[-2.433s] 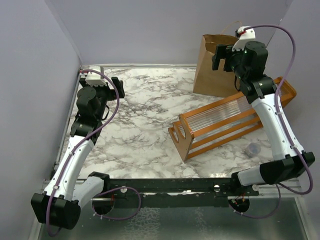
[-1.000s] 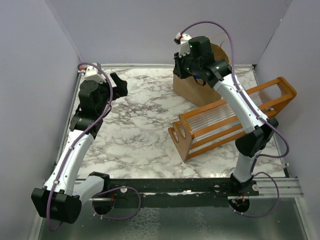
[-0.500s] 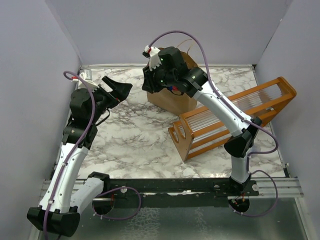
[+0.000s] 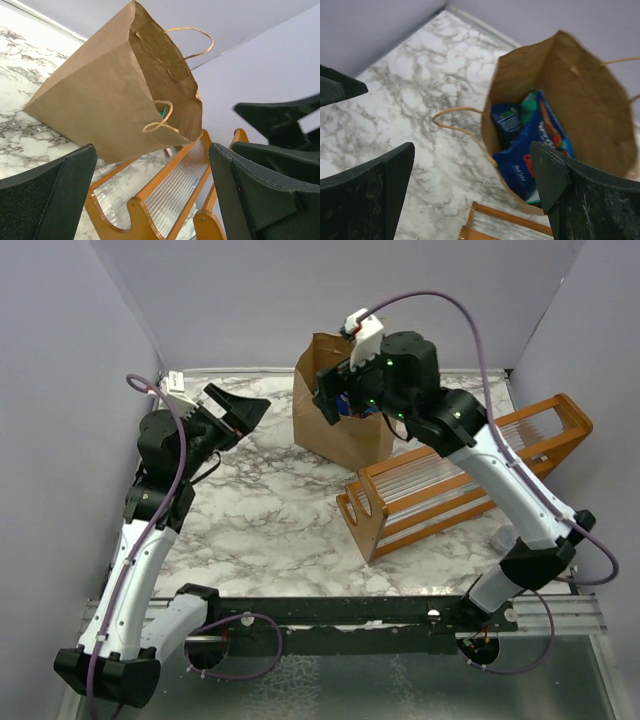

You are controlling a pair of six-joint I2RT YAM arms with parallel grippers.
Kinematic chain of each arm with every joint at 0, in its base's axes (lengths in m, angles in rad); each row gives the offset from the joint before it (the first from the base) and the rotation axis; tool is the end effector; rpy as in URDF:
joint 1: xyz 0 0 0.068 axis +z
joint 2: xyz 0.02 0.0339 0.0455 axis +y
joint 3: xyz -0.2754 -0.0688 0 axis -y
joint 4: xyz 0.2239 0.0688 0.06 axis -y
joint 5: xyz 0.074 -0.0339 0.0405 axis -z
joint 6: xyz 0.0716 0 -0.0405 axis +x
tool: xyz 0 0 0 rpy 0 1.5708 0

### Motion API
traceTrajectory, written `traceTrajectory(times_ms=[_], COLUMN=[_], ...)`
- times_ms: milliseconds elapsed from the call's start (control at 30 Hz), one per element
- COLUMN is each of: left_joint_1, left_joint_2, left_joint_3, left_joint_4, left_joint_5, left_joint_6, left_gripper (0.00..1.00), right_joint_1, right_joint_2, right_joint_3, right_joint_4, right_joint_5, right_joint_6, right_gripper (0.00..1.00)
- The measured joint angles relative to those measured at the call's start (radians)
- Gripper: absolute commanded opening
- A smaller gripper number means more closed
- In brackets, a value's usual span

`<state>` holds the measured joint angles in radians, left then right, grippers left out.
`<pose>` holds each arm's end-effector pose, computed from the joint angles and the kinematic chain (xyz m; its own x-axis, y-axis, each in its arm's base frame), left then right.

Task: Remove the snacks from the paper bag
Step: Move the paper bag to the center of the board, then adjust the paper bag at the center of the board.

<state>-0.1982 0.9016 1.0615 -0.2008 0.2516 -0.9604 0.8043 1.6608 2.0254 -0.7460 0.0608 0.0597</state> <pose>0.1964 -0.0576 0.4185 -0.3791 -0.7333 -0.5644 0.2162 0.5228 -0.8246 0.2581 0.2617 0.4695 -0.2983 -0.2239 -0.9278 -0.6633 0.7477 0.0328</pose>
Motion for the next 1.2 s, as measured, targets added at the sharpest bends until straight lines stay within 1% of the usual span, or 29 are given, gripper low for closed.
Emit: traceTrajectory(times_ms=[67,133,233,333,433,500,600,667,767,900,967,1067,1167,1200], left_joint_1=[0.0,0.0,-0.008,-0.031,-0.071,-0.098,-0.128,-0.142,-0.154,-0.157,-0.158,-0.158,-0.16,-0.163], left_joint_2=[0.023,0.064,0.141,0.209,0.268,0.317,0.366,0.377,0.379,0.38,0.38,0.387,0.405,0.412], left_joint_3=[0.016,0.043,0.085,0.113,0.144,0.18,0.214,0.218,0.217,0.218,0.218,0.221,0.23,0.235], left_joint_4=[0.006,0.011,0.036,0.045,0.045,0.045,0.045,0.045,0.042,0.039,0.034,0.026,0.013,0.005], left_joint_5=[0.011,0.025,0.054,0.068,0.076,0.089,0.098,0.098,0.097,0.096,0.094,0.087,0.079,0.077], left_joint_6=[-0.003,-0.003,-0.003,0.002,0.014,0.027,0.042,0.048,0.058,0.072,0.078,0.083,0.087,0.088], left_gripper=[0.97,0.96,0.9,0.87,0.85,0.85,0.85,0.85,0.82,0.75,0.7,0.64,0.61,0.59], right_joint_1=[-0.016,-0.055,-0.184,-0.3,-0.359,-0.383,-0.417,-0.434,-0.464,-0.493,-0.499,-0.498,-0.498,-0.497], right_joint_2=[-0.074,-0.115,-0.126,-0.061,0.052,0.124,0.236,0.273,0.32,0.359,0.382,0.401,0.407,0.409], right_joint_3=[-0.05,-0.071,-0.074,-0.026,0.076,0.149,0.248,0.269,0.281,0.288,0.315,0.341,0.347,0.348], right_joint_4=[0.044,0.078,0.135,0.146,0.144,0.133,0.123,0.114,0.108,0.108,0.109,0.116,0.126,0.127], right_joint_5=[0.054,0.068,0.052,0.016,-0.045,-0.079,-0.137,-0.165,-0.224,-0.287,-0.303,-0.328,-0.353,-0.361], right_joint_6=[-0.026,-0.039,-0.037,-0.018,0.004,0.019,0.044,0.061,0.094,0.119,0.127,0.138,0.154,0.155], right_gripper=[0.99,0.99,0.99,1.0,0.99,0.98,0.9,0.86,0.85,0.76,0.67,0.57,0.49,0.42])
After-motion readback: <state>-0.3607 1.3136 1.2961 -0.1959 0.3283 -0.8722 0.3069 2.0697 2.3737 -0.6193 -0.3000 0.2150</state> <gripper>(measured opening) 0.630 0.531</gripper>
